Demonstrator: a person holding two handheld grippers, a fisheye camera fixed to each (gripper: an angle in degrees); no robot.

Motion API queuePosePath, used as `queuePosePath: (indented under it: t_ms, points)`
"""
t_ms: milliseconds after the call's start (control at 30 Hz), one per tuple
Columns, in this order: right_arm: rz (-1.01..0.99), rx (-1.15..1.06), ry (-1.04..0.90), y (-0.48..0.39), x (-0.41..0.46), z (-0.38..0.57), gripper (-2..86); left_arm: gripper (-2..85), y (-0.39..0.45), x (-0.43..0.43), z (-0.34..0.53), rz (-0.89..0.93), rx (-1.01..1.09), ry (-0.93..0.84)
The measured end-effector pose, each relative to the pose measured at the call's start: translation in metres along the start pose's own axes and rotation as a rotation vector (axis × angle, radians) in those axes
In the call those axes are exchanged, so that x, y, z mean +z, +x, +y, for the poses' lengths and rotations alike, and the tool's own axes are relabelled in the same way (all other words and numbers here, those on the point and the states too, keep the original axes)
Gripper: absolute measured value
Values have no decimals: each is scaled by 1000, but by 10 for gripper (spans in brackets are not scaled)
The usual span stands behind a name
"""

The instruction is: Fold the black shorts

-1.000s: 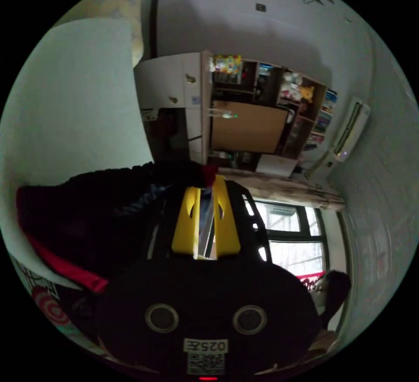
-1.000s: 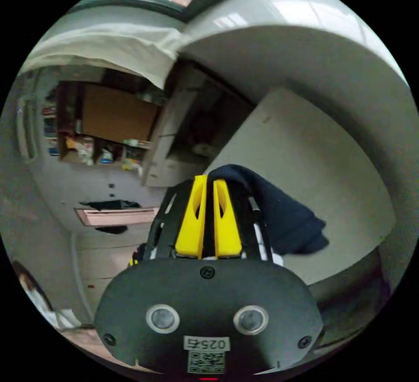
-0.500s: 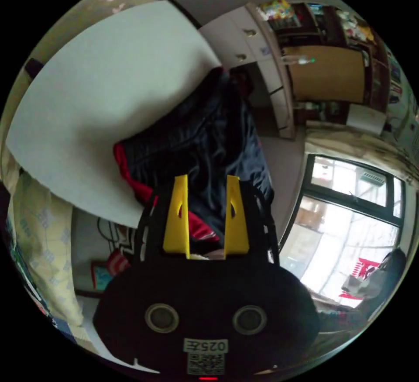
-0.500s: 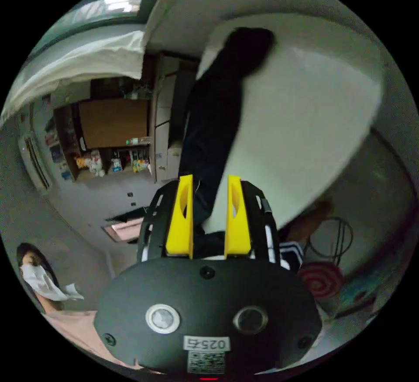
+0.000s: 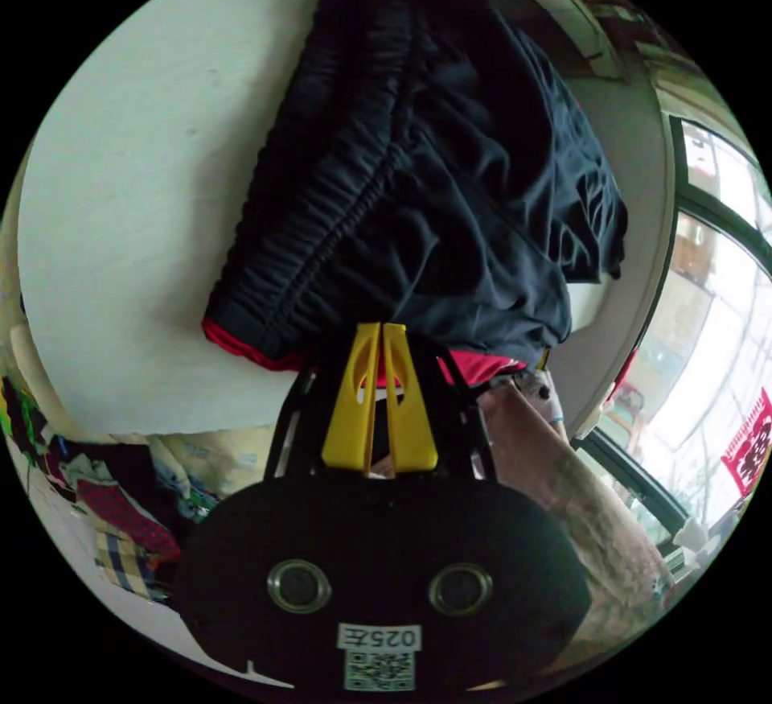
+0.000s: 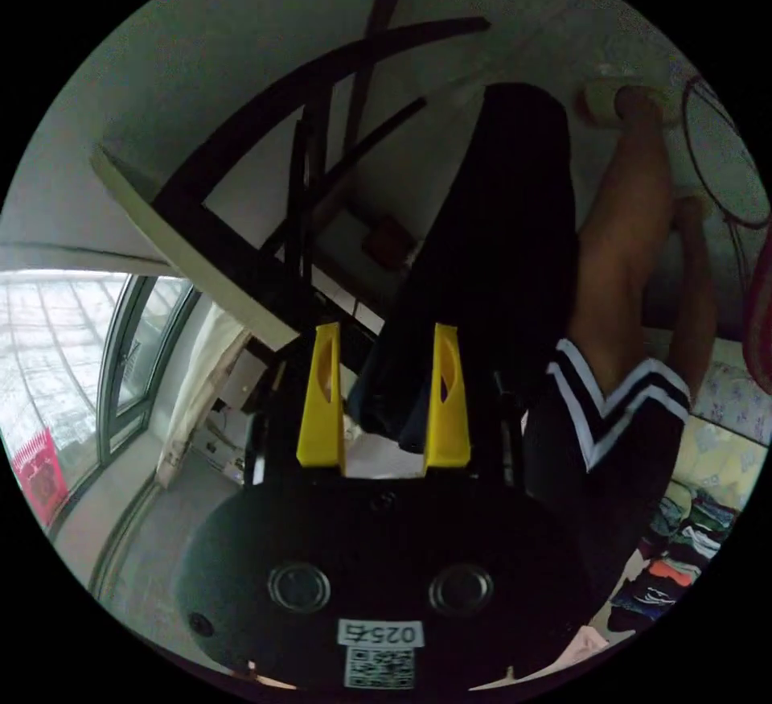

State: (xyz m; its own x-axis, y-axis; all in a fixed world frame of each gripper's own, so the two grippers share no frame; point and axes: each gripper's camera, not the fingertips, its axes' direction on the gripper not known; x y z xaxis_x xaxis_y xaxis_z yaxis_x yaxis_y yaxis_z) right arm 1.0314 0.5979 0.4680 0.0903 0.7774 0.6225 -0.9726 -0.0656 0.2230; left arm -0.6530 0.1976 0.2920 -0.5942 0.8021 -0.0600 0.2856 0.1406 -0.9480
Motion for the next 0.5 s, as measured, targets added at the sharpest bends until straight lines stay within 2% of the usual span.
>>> queuePosePath:
  t_ms: [100, 200, 233, 333, 400, 500]
  points:
    - [34, 53, -35, 7, 28, -31, 141, -11, 9, 1, -3, -38, 36, -14]
    - [121, 56, -36, 12, 51, -50, 61, -11, 5, 2, -2, -12, 31, -6]
    - [180, 47, -15, 12, 55, -52, 9, -10, 1, 2, 0, 9, 20, 1]
    - [234, -3, 66, 16, 50, -49, -4, -10, -8, 2, 5, 54, 3, 29]
    - [158, -37, 130, 22, 36, -39, -6, -10, -11, 2, 10, 67, 0, 53]
    - [-146, -142, 222, 31, 5, -8, -7, -9, -19, 3, 19, 96, -11, 96]
